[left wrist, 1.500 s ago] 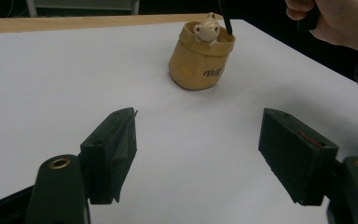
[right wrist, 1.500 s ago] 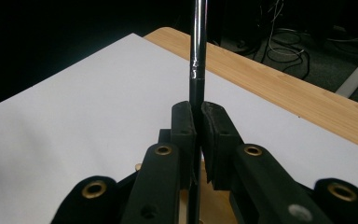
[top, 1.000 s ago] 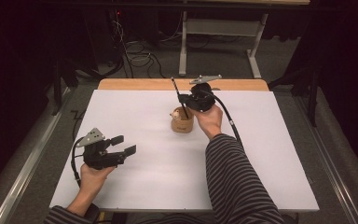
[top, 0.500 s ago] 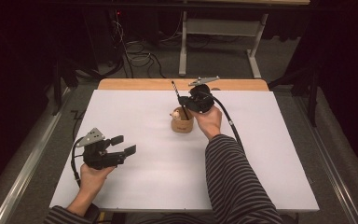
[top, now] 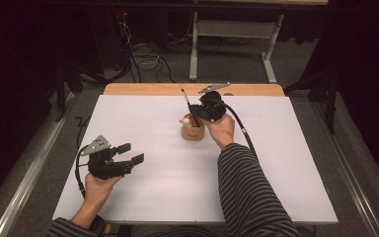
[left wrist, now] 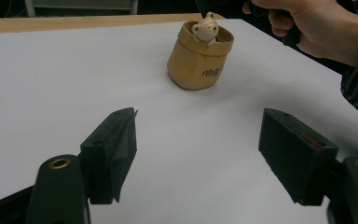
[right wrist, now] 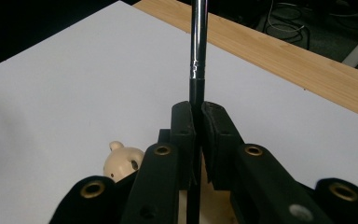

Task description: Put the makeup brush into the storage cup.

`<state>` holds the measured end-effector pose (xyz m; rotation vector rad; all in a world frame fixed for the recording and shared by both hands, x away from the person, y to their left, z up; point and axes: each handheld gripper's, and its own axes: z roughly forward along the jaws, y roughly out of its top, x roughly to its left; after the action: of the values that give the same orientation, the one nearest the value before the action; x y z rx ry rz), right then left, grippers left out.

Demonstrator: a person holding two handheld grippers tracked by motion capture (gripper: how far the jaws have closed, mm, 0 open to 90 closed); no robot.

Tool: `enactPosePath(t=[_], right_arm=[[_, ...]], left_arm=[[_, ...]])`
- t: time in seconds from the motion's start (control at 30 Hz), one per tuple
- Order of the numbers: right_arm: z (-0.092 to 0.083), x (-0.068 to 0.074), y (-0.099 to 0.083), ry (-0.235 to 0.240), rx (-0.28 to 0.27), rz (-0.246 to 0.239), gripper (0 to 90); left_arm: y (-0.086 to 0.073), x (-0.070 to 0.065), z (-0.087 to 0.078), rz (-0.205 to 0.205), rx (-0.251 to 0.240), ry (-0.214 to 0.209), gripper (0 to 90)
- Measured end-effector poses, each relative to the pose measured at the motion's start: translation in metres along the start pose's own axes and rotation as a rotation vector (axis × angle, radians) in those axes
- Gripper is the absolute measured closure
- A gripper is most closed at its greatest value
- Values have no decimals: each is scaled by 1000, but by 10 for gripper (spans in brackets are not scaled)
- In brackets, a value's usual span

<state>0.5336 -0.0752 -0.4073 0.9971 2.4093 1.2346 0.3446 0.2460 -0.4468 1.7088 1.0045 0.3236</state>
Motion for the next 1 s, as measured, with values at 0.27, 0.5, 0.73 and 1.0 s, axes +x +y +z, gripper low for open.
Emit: enactPosePath(t=[0.27, 0.5, 0.73, 1.0], right_arm=[[0, 0, -2, -3, 16, -4, 851], [2, 2, -3, -2, 28, -6, 842], [0, 3, -4, 1, 32, -1, 790], [-6, 5, -3, 4, 20, -9, 731]], left_arm=[[0, 0, 0, 2, 2, 1, 281], [0, 0, 0, 3, 2, 1, 281], [0, 0, 0, 2, 1, 2, 281], [0, 0, 0, 4, 4, 2, 281]])
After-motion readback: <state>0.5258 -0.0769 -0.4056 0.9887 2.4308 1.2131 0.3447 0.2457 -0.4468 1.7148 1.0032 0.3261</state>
